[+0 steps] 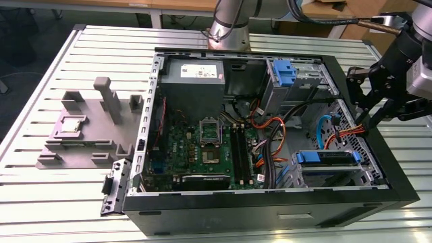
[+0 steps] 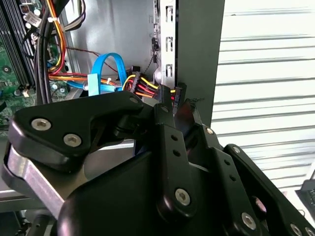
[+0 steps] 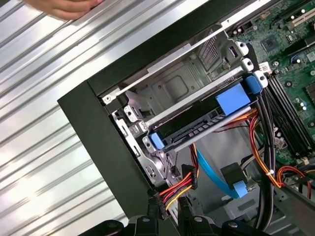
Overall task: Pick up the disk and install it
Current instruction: 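Insert the first disk wire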
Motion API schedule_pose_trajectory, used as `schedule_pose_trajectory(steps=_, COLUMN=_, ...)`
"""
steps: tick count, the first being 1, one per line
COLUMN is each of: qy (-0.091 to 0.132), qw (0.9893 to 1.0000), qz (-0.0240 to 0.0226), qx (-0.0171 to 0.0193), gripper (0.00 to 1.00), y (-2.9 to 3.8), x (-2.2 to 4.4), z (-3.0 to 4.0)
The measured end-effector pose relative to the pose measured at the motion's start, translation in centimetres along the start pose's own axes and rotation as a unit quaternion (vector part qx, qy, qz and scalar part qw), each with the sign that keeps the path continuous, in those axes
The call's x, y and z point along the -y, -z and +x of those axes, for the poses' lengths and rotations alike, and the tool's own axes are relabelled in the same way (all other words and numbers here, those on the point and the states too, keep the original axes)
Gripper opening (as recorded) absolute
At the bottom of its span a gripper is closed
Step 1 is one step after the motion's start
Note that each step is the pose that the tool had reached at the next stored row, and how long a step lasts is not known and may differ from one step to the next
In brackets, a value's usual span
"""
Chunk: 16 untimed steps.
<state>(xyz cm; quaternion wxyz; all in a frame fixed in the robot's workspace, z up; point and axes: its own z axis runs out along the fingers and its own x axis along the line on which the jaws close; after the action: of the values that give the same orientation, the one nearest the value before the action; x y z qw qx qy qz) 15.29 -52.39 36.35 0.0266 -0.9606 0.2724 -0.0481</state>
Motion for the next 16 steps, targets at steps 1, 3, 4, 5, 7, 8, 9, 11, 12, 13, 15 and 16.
schedule_pose_trajectory(steps=1, qy=0.000, qw=1.0000, qz=0.0000, qx=0.0000, gripper=0.30, y=0.00, x=0.00, z=0.00)
schedule_pose_trajectory(steps=3, qy=0.000, qw=1.0000, qz=0.0000, qx=0.0000, gripper=0.30, y=0.01, x=0.00, z=0.00)
schedule_pose_trajectory(steps=4, qy=0.000, qw=1.0000, qz=0.0000, qx=0.0000, gripper=0.30, y=0.00, x=0.00, z=0.00)
schedule_pose_trajectory(steps=5, qy=0.001, qw=1.0000, qz=0.0001, qx=0.0000, gripper=0.30, y=0.00, x=-0.01, z=0.01)
schedule_pose_trajectory(steps=7, qy=0.008, qw=1.0000, qz=0.0008, qx=0.0003, gripper=0.30, y=-0.04, x=-0.03, z=0.01)
schedule_pose_trajectory(steps=8, qy=0.015, qw=0.9999, qz=0.0014, qx=0.0007, gripper=0.30, y=-0.05, x=-0.03, z=0.01)
schedule_pose_trajectory(steps=9, qy=0.023, qw=0.9997, qz=0.0021, qx=0.0011, gripper=0.30, y=-0.07, x=-0.03, z=0.01)
schedule_pose_trajectory(steps=11, qy=0.038, qw=0.9993, qz=0.0039, qx=0.0013, gripper=0.30, y=-0.10, x=-0.03, z=0.00)
schedule_pose_trajectory(steps=12, qy=0.043, qw=0.9990, qz=0.0049, qx=0.0006, gripper=0.30, y=-0.11, x=-0.04, z=0.00)
schedule_pose_trajectory(steps=13, qy=0.046, qw=0.9989, qz=0.0053, qx=-0.0014, gripper=0.30, y=-0.12, x=-0.08, z=0.03)
schedule_pose_trajectory(steps=15, qy=0.049, qw=0.9987, qz=0.0065, qx=-0.0065, gripper=0.30, y=-0.14, x=-0.16, z=0.08)
schedule_pose_trajectory(steps=16, qy=0.051, qw=0.9986, qz=0.0073, qx=-0.0084, gripper=0.30, y=-0.17, x=-0.19, z=0.10)
